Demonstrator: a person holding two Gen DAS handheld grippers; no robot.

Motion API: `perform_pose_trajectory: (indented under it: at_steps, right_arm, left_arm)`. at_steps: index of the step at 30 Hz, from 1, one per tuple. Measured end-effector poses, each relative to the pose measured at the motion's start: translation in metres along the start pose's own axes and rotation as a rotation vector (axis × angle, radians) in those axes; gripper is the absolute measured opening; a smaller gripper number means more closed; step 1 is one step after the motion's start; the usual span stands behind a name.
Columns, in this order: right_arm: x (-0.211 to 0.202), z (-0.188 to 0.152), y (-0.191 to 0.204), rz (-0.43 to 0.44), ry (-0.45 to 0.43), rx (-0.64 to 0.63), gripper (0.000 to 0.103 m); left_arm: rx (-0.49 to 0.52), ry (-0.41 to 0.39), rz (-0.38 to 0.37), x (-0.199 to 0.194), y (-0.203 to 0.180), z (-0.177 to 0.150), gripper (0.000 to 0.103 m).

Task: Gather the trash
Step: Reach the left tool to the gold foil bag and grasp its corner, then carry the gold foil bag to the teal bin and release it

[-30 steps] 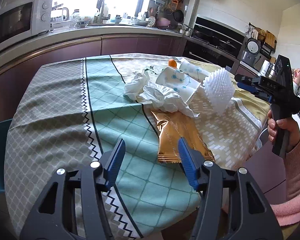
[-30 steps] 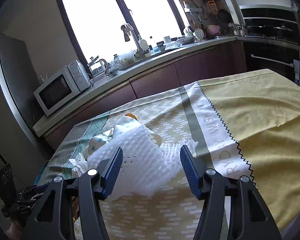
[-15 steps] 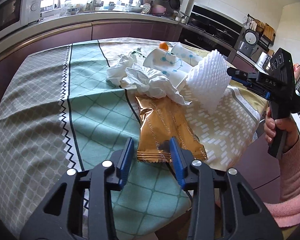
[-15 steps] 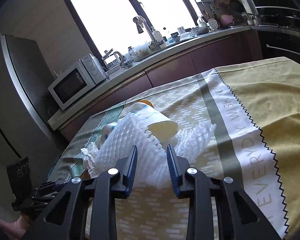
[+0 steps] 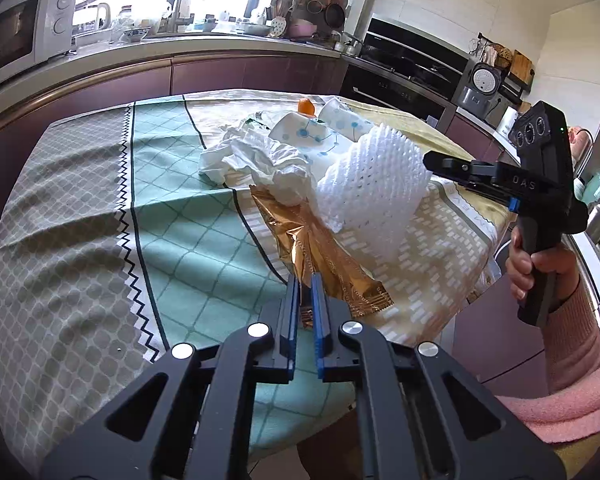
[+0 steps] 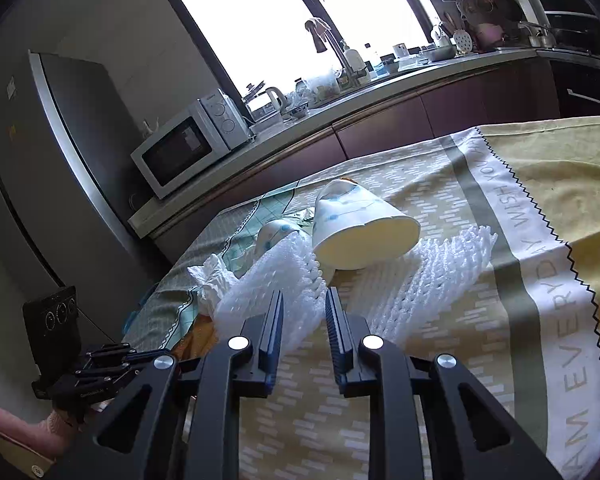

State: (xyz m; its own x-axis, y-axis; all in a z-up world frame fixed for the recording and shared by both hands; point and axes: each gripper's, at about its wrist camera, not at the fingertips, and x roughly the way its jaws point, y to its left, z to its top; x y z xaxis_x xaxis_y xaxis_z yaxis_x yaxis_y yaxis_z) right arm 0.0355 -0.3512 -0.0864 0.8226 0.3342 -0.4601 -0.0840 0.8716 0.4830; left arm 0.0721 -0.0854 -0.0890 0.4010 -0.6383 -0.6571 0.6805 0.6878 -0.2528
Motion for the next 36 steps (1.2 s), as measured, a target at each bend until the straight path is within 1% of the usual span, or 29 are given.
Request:
perform_pose_trajectory:
  at_steps: [2, 3, 7, 9, 13, 22, 24, 30, 36]
  right_arm:
    - [0.002, -0.002, 0.003, 0.007, 0.005, -0.004, 0.018]
    - [0.003, -0.002, 0.005, 0.011, 0.006, -0.007, 0.013]
    - [0.001, -0.001, 0.01, 0.033, -0.007, -0.009, 0.011]
    - [-0.002, 0.0, 0.011, 0.036, -0.022, -0.007, 0.01]
    - [-0.007, 0.003, 0.014, 0.053, -0.042, 0.005, 0.009]
    - [-0.014, 0.013, 0.036, 0.086, -0.068, -0.047, 0.008]
    - [-0.014, 0.015, 0.041, 0.095, -0.072, -0.057, 0.008]
    - [-0.006, 0.02, 0.061, 0.133, -0.068, -0.083, 0.008]
    - [0.014, 0.028, 0.089, 0.2, -0.054, -0.118, 0.008]
  left_arm:
    - [-0.005, -0.007, -0.007, -0.005, 0.002, 0.0, 0.006]
    - [-0.007, -0.014, -0.005, -0.008, 0.003, -0.001, 0.006]
    - [-0.024, -0.034, -0.008, -0.022, 0.011, -0.001, 0.005]
    - [-0.032, -0.046, -0.007, -0.03, 0.015, 0.0, 0.005]
    - [-0.02, -0.072, 0.028, -0.048, 0.02, 0.002, 0.005]
    - [-0.005, -0.109, 0.096, -0.079, 0.034, 0.007, 0.004]
    - [-0.013, -0.119, 0.099, -0.086, 0.036, 0.005, 0.004]
    - [-0.039, -0.151, 0.119, -0.105, 0.047, 0.0, 0.004]
    - [-0.071, -0.197, 0.174, -0.129, 0.063, -0.002, 0.004]
